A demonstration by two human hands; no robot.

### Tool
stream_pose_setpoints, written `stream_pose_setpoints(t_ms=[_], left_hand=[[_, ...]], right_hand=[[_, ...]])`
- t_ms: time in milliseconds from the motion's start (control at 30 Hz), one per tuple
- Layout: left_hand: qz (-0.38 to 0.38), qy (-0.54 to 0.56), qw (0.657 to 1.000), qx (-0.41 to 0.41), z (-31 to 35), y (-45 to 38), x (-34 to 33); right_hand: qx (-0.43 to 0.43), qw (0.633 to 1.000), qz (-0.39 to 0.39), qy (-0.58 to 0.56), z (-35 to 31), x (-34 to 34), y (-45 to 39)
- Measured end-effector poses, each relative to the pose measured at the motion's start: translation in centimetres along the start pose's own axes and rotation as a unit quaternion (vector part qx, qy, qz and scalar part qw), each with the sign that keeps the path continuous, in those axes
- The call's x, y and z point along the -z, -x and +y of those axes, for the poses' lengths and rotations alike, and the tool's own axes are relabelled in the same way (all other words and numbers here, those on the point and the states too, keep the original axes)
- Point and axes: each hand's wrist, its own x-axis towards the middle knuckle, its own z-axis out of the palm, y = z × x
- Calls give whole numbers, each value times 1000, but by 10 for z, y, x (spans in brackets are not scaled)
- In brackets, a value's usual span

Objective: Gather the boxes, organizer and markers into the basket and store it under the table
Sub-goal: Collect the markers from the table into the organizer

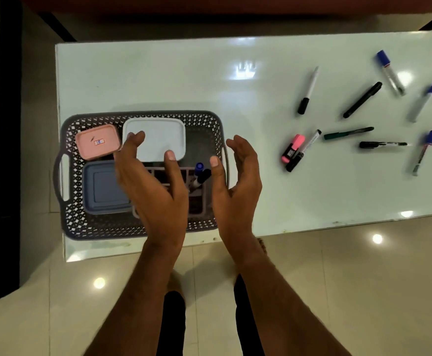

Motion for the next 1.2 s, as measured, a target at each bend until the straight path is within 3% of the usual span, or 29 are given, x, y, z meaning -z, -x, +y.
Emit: stream_pose_setpoints(t_ms=[400, 533, 700, 933, 1067, 1200], left_hand=[[-92, 24, 995, -18, 106, 39, -117], [-133, -1, 991, -33, 126, 57, -172], [-194, -53, 979, -42, 127, 57, -246], [-243, -128, 961, -25, 122, 34, -330], [-264, -201, 943, -35, 119, 28, -355], [-269, -237, 932, -50, 117, 18, -367]], right_hand=[[12, 992, 99, 73, 36, 129, -82], [46, 977, 105, 178, 73, 176, -124], [20, 946, 65, 316, 127, 211, -178], [115, 891, -38, 438, 162, 224, -232], [151, 876, -51, 454, 173, 227, -243], [185, 887, -33, 422, 174, 232, -250]])
